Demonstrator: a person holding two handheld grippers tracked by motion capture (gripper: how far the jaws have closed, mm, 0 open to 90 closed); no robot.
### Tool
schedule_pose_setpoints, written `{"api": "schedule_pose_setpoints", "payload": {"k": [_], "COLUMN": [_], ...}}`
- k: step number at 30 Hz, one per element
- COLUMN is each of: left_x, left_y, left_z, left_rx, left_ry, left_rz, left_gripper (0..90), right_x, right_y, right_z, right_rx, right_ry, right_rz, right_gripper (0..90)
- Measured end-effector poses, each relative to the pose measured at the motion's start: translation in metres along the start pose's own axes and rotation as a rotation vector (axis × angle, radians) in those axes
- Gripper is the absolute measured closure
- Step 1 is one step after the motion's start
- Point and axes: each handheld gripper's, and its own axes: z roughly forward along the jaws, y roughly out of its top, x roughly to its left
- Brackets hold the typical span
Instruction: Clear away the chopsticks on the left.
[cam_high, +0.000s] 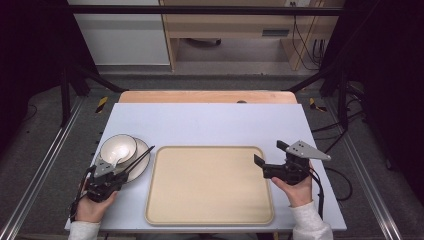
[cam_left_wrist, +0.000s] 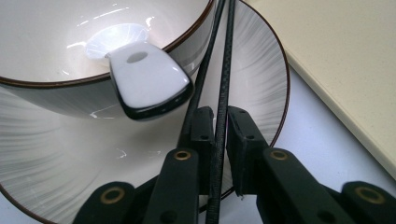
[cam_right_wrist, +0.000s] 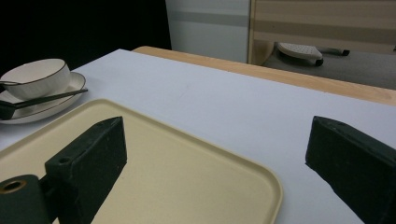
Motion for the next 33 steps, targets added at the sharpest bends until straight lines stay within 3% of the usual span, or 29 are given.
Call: {"api": "schedule_pose_setpoints", "payload": {"k": [8,19,25,28,33], "left_x": [-0.005,-0.022,-0.036,-0.050,-0.067], "left_y": [0.002,0.011,0.016,0.019,0.024], "left_z": [-0.001,-0.018,-0.027,-0.031,-0.031], "left_rx": [0.000,-0.075,-0.127,-0.168,-0.179], "left_ry": [0.002,0.004,0.013,0.016,0.025], "left_rz": [0.003,-0.006,-0.018,-0.035,-0.046], "left_gripper": [85.2,85.2,85.2,85.2,85.2], "right_x": [0.000,-0.001,0.000,0.000,-0.001], "right_y": [0.000,0.001,0.002,0.003,0.003], "right_z": [0.000,-0.002,-0.004,-0.004,-0.007], "right_rx": [0.005,-0.003,-0.004,-0.010,-0.016], "right_ry": [0.003,-0.003,-0.005,-0.007,-0.012], "right_rz": [0.001,-0.002,-0.002,-0.007,-0.002], "right_gripper": [5.4,5.2,5.0,4.7,4.6]}}
